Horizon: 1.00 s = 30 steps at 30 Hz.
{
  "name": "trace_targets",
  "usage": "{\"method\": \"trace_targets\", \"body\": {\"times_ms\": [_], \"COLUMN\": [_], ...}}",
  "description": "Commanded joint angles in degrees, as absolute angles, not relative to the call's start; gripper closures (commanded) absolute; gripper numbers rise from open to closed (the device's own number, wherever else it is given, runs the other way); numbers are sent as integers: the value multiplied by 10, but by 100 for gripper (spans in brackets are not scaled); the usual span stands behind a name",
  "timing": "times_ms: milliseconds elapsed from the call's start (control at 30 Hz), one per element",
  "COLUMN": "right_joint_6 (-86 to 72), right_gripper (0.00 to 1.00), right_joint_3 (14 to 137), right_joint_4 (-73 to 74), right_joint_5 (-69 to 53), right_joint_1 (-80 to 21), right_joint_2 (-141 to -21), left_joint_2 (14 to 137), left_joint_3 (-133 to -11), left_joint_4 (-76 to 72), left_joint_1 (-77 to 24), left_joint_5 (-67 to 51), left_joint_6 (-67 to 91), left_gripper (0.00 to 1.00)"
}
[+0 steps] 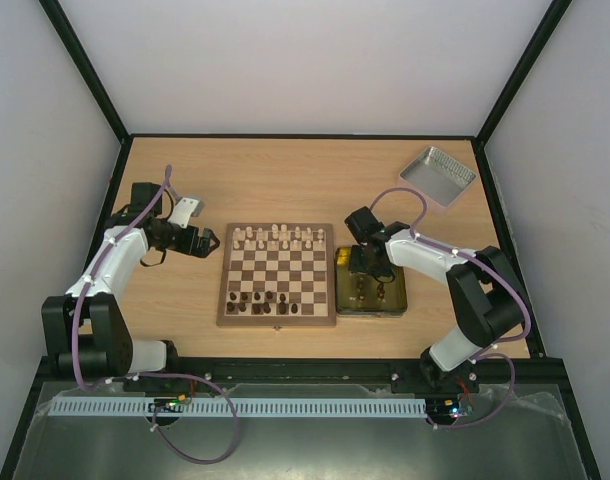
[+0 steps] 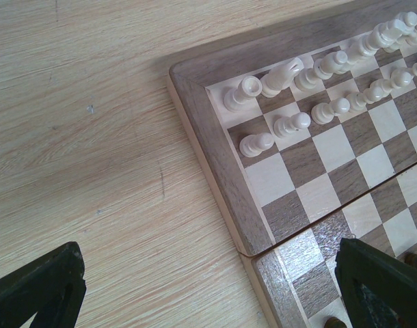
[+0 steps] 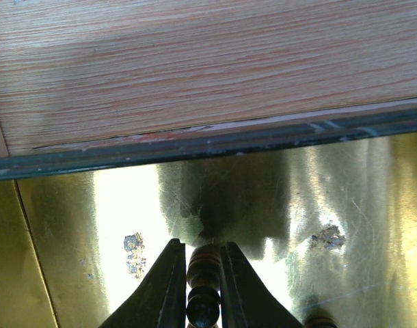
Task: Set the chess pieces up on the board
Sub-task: Pick up the chess piece from the storage box.
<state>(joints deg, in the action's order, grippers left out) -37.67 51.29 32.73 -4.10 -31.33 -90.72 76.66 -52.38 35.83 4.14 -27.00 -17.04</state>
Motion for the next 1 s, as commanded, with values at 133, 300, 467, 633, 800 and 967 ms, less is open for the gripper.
{"method": "trace_targets", "body": {"times_ms": [133,300,467,633,800,967], "right_joint_6": [-373,-372,-374,-373,-373,-374], "right_gripper": [88,87,86,86,83,83], "right_joint_3": [531,529,524,522,518,514], "right_joint_4": [345,345,341,344,346,346], "right_joint_5": [-32,-34,-38,-39,-42,-44], "right_joint_1": [-312,-311,-311,-311,-311,-311], "right_joint_2": [-898,-903,-908,-905,-904,-903], "left_joint_2": [757,757,755,754,755,751], "left_joint_3": [-519,-519,-519,-519,-520,-519], "left_joint_4": [359,358,359,359,359,358], "left_joint_1": [40,40,40,40,40,40], "left_joint_5": [-275,-276,-276,-276,-276,-276], "left_joint_6": [-167,-167,-167,-167,-169,-168], "left_gripper": [1,1,1,1,1,1]}}
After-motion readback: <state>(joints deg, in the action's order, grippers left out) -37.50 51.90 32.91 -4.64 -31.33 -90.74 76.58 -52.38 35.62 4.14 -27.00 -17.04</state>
